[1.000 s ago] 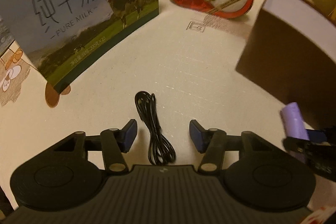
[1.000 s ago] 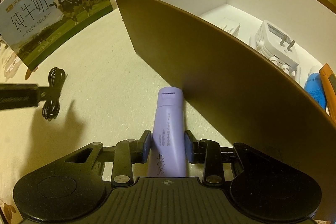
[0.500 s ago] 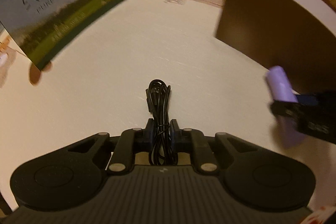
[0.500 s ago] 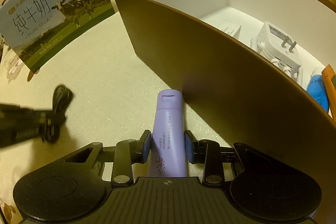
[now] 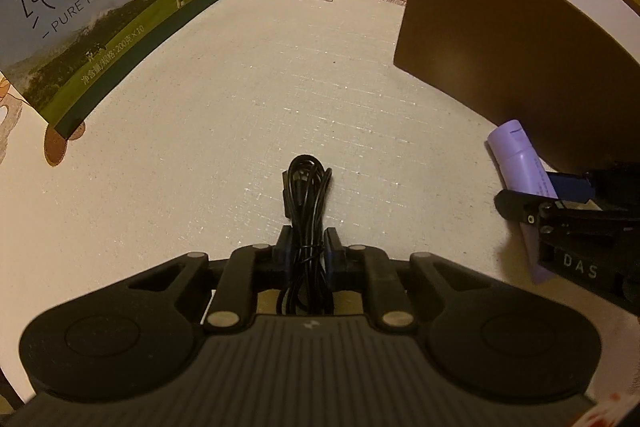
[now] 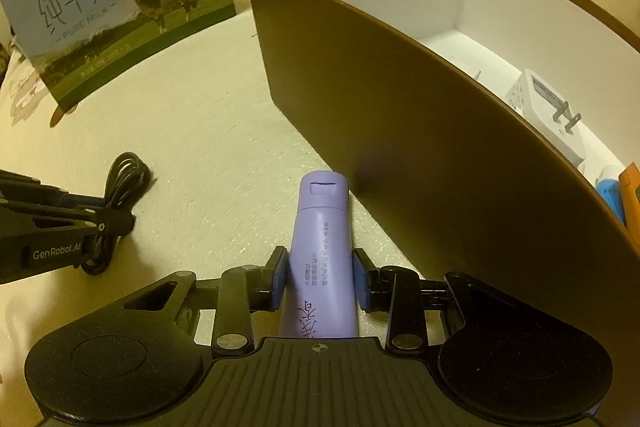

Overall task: Organize rigid objects
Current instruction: 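Carry the black cable and lavender tube over the brown box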

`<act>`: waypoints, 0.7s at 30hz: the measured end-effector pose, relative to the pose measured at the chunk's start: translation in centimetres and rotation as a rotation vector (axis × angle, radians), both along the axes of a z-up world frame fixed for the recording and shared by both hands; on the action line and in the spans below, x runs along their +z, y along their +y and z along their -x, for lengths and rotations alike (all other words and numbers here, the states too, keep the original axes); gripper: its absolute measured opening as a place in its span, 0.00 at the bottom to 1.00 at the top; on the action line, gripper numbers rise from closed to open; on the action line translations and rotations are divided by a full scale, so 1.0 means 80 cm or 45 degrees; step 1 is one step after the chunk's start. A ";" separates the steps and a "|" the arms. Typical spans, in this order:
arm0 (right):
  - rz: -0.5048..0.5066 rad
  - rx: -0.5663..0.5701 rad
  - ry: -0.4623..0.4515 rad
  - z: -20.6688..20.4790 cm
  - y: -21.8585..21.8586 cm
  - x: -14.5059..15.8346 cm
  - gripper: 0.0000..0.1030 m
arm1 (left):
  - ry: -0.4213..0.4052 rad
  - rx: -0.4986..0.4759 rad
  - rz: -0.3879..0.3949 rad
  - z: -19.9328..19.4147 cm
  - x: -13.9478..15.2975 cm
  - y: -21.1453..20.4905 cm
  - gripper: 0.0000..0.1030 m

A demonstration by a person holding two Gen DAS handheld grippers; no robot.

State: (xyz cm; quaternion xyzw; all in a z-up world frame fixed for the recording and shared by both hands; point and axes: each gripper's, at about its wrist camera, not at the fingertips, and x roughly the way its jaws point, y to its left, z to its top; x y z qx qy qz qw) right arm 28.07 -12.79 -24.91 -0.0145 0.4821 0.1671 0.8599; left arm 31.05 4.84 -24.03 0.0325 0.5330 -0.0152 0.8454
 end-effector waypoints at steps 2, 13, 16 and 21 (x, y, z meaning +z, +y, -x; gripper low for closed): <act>-0.005 0.004 0.005 -0.002 0.000 0.001 0.30 | 0.005 -0.008 0.014 0.001 0.002 -0.002 0.11; -0.046 -0.003 0.057 0.017 -0.014 0.009 0.29 | 0.031 -0.054 0.081 0.020 0.008 -0.030 0.11; -0.079 -0.026 0.080 0.027 -0.023 0.015 0.29 | 0.027 -0.044 0.096 0.029 0.015 -0.036 0.11; -0.131 -0.038 0.066 0.046 -0.037 0.036 0.29 | -0.011 -0.040 0.124 0.047 0.042 -0.045 0.11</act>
